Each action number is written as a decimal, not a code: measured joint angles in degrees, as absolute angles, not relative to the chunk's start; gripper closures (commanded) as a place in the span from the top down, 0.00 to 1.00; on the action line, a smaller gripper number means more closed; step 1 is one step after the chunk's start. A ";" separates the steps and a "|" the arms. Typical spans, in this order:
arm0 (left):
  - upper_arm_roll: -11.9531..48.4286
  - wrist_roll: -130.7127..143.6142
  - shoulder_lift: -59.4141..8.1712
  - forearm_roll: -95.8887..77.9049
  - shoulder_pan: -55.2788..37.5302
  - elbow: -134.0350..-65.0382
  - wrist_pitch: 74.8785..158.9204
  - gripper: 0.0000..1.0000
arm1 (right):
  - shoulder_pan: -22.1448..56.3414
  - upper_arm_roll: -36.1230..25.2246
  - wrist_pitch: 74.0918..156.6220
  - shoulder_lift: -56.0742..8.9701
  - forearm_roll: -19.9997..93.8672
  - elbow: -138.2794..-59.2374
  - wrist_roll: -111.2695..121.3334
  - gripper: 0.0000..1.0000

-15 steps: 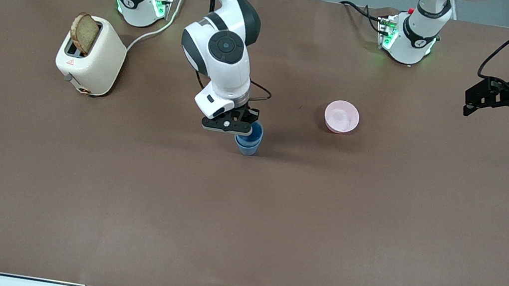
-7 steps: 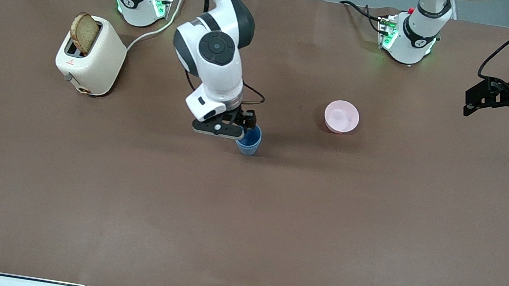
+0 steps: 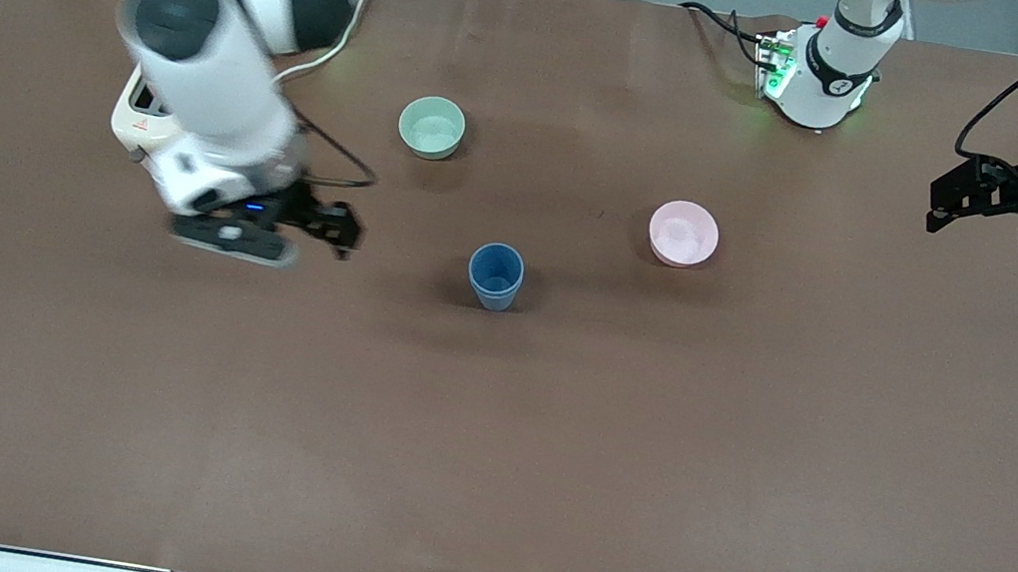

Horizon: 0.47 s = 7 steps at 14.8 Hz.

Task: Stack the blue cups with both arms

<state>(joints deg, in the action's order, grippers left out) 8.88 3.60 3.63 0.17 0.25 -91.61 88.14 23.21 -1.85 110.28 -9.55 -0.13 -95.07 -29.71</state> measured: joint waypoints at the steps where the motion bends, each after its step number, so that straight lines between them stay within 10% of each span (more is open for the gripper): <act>1: 8.88 3.60 3.63 0.17 0.25 -91.62 88.14 1.00 | 19.98 -1.92 109.13 -8.05 -0.13 -95.10 -26.92 1.00; 7: 8.86 3.60 3.63 0.17 0.26 -91.63 88.14 1.00 | 4.07 -2.02 102.68 -3.66 -0.15 -94.41 -10.82 1.00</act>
